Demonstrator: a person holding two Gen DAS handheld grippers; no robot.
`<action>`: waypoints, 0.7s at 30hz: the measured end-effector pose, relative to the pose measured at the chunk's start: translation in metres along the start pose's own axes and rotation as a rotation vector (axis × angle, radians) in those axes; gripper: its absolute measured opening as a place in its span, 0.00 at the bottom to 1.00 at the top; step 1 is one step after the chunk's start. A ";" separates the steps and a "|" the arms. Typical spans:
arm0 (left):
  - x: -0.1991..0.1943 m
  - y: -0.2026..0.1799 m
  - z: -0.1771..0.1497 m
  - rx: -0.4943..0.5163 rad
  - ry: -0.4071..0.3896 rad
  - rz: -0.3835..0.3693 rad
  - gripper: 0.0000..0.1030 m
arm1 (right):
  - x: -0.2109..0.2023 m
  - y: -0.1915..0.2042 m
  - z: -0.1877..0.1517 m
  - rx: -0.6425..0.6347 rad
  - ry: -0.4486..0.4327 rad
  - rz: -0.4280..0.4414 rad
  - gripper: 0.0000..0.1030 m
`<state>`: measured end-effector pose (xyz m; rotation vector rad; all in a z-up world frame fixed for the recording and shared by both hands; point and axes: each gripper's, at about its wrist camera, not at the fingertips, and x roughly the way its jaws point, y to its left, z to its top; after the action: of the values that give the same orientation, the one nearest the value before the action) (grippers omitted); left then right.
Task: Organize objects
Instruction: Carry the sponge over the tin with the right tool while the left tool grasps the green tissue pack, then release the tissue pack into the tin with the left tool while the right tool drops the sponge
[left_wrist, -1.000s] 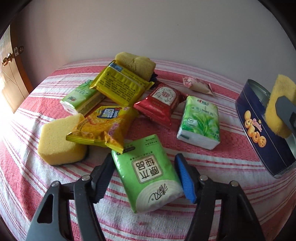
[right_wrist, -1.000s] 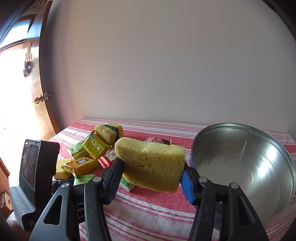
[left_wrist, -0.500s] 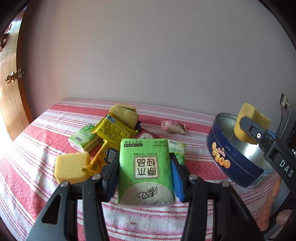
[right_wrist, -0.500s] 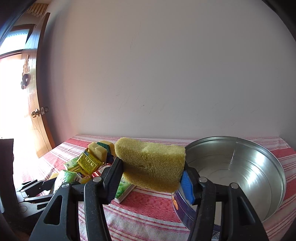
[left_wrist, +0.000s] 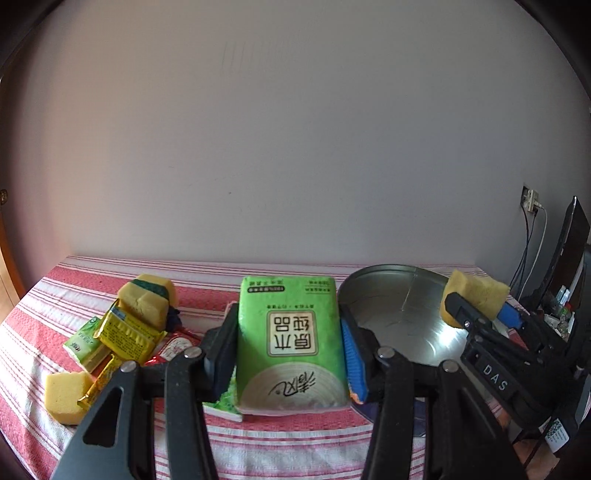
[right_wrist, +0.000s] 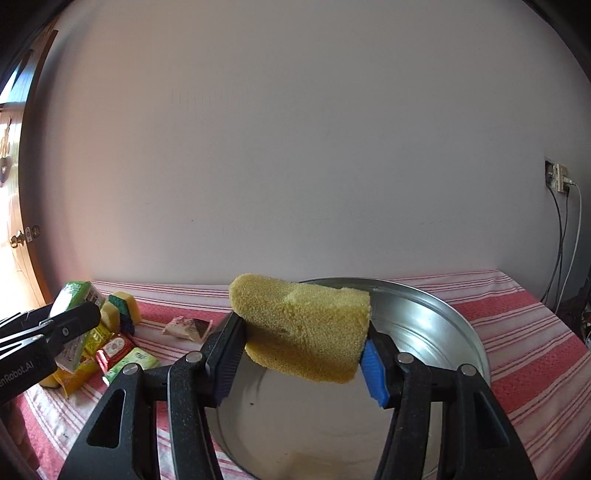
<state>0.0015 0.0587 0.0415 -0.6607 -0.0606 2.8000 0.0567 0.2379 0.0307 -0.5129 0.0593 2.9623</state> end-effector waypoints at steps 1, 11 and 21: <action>0.005 -0.008 0.002 0.008 0.000 -0.014 0.48 | 0.002 -0.007 0.000 0.001 0.005 -0.028 0.58; 0.054 -0.075 0.003 0.095 0.026 -0.077 0.48 | 0.020 -0.063 -0.002 -0.009 0.069 -0.175 0.58; 0.065 -0.086 -0.006 0.122 0.044 -0.057 0.48 | 0.026 -0.058 -0.002 -0.009 0.117 -0.205 0.58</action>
<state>-0.0308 0.1584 0.0168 -0.6802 0.0972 2.7080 0.0408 0.2983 0.0195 -0.6510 0.0043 2.7326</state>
